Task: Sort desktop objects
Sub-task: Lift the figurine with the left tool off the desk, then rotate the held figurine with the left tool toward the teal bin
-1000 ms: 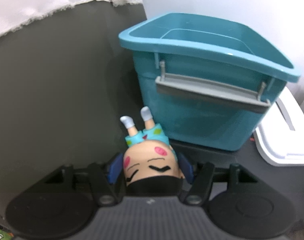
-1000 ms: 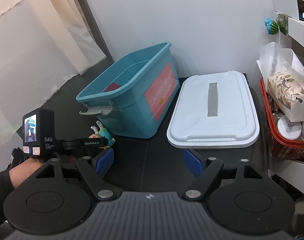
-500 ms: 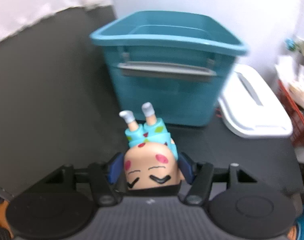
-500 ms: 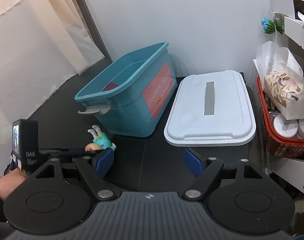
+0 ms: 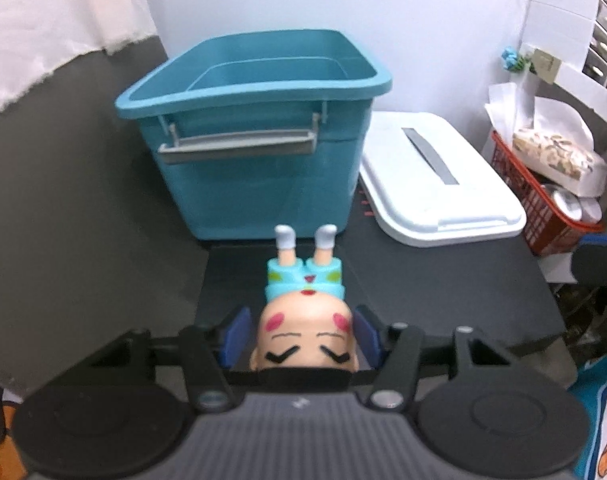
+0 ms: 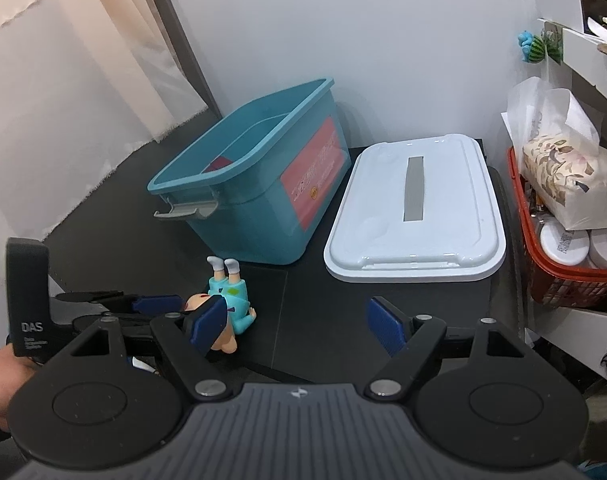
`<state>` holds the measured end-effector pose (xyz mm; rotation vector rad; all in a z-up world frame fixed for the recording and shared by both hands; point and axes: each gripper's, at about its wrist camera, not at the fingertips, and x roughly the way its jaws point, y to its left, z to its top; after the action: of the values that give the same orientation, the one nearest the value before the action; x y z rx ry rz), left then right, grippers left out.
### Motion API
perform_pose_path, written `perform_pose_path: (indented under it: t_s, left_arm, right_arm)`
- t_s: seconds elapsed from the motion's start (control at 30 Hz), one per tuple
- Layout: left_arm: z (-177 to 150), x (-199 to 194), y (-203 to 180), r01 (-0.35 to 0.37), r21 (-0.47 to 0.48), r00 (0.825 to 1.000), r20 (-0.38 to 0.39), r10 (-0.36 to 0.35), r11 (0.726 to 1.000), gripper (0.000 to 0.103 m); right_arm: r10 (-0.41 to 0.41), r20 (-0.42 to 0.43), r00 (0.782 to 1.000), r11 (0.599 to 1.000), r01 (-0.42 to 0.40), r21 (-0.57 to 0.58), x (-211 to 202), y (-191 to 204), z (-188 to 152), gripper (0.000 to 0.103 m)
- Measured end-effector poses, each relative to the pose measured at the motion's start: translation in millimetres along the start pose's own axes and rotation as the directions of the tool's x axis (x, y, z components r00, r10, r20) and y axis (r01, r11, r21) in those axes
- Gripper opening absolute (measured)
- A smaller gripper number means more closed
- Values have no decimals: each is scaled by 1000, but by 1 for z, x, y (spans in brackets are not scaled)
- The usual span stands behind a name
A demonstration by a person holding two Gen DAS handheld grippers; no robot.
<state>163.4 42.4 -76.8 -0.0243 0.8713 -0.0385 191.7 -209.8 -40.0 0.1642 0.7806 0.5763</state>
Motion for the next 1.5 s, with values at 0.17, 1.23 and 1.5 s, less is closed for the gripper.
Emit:
perform_pose_path:
  t_s: [0.17, 1.23, 1.5]
  left_arm:
    - [-10, -3, 13, 3, -26, 1000, -10, -3, 1000, 64]
    - [-3, 38, -5, 236, 321, 970, -29, -240, 917, 63]
    - [-11, 35, -29, 349, 449, 931, -66, -359, 822, 63]
  right_arm:
    - [3, 6, 1000, 1000, -3, 0, 7, 1, -1, 81]
    - [24, -24, 999, 1000, -24, -10, 60, 1, 0, 65]
    - [-38, -42, 998, 999, 37, -16, 73, -4, -1, 54]
